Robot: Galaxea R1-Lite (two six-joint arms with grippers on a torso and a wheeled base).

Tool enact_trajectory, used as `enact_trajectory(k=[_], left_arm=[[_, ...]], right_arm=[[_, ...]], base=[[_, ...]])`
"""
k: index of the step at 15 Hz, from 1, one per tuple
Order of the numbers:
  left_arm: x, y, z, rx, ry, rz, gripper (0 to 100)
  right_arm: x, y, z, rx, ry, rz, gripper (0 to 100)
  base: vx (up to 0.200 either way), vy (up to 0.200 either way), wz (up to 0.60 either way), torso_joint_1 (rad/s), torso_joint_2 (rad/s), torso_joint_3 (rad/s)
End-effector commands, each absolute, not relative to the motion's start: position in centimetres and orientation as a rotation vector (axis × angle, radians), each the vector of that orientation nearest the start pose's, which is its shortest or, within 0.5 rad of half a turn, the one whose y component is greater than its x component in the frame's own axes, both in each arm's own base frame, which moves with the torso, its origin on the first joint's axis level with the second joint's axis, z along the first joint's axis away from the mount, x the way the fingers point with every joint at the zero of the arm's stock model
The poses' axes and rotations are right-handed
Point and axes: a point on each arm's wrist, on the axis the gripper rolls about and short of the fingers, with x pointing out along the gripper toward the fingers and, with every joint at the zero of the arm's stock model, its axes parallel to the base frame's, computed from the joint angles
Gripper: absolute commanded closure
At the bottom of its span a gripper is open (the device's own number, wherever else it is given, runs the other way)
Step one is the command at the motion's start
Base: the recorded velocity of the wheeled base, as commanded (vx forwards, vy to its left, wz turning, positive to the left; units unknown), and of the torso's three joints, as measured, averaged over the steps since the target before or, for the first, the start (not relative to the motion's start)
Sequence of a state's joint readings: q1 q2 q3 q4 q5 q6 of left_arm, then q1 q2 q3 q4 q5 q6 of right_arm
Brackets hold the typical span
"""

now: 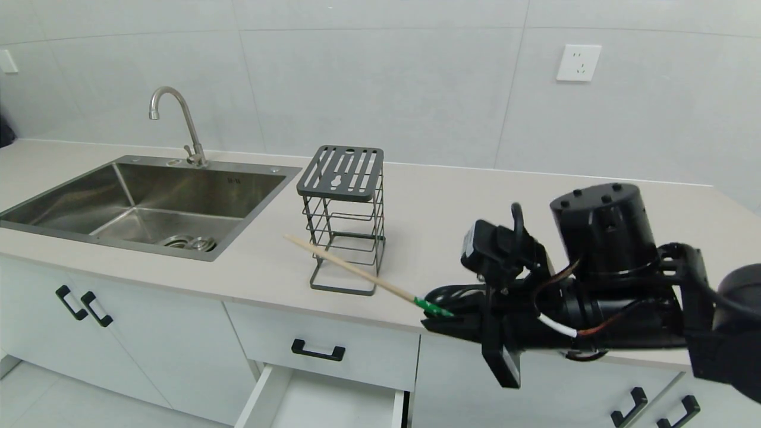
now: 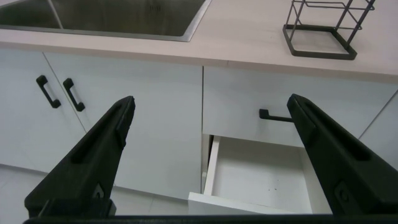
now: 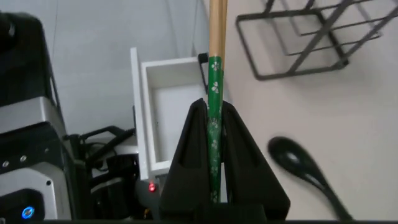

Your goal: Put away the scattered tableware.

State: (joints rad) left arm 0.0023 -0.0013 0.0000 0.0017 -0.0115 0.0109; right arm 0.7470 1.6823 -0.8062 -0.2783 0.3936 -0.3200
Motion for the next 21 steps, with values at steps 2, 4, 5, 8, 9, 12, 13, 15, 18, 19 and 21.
enact_trajectory(k=[2,4,5,8,9,12,13,15,18,19,21], left_arm=[[-2.3,0.0,7.5,0.011,0.001,-0.008,0],[-2.3,0.0,7.5,0.011,0.001,-0.011,0],[-2.3,0.0,7.5,0.011,0.001,-0.009,0],[-2.3,0.0,7.5,0.011,0.001,-0.009,0],[-2.3,0.0,7.5,0.011,0.001,-0.008,0],[-2.3,0.0,7.5,0.011,0.001,-0.009,0],[-2.3,0.0,7.5,0.011,0.001,-0.009,0],[-2.3,0.0,7.5,0.012,0.001,-0.009,0],[-2.3,0.0,7.5,0.011,0.001,-0.009,0],[-2.3,0.0,7.5,0.011,0.001,-0.009,0],[-2.3,0.0,7.5,0.011,0.001,-0.009,0]], right_arm=[[18.1,19.6,12.3,-0.427,0.547,1.237,100],[17.5,20.1,12.2,-0.447,0.551,1.25,100],[17.3,20.3,12.0,-0.462,0.558,1.235,100],[17.5,20.5,11.2,-0.475,0.584,1.222,100],[17.6,20.6,11.3,-0.474,0.581,1.222,100],[17.7,20.7,11.0,-0.478,0.591,1.219,100],[17.8,20.9,10.9,-0.478,0.591,1.219,100],[18.3,21.4,10.9,-0.477,0.587,1.221,100],[18.9,22.1,10.8,-0.477,0.578,1.222,100],[19.1,22.3,10.8,-0.477,0.576,1.222,100],[19.1,22.4,11.0,-0.474,0.569,1.222,100]], base=[[0.0,0.0,0.0,0.0,0.0,0.0],[0.0,0.0,0.0,0.0,0.0,0.0],[0.0,0.0,0.0,-0.09,0.2,0.09],[0.0,0.0,0.0,-0.092,0.18,0.082],[0.0,0.0,0.0,-0.056,0.09,0.061],[0.0,0.0,0.0,-0.115,0.24,0.116],[0.0,0.0,0.0,-0.183,0.35,0.163],[0.0,0.0,0.0,-0.21,0.4,0.185],[0.0,0.0,0.0,-0.144,0.28,0.133],[0.0,0.0,0.0,-0.085,0.18,0.09],[0.0,0.0,0.0,-0.161,0.32,0.154]])
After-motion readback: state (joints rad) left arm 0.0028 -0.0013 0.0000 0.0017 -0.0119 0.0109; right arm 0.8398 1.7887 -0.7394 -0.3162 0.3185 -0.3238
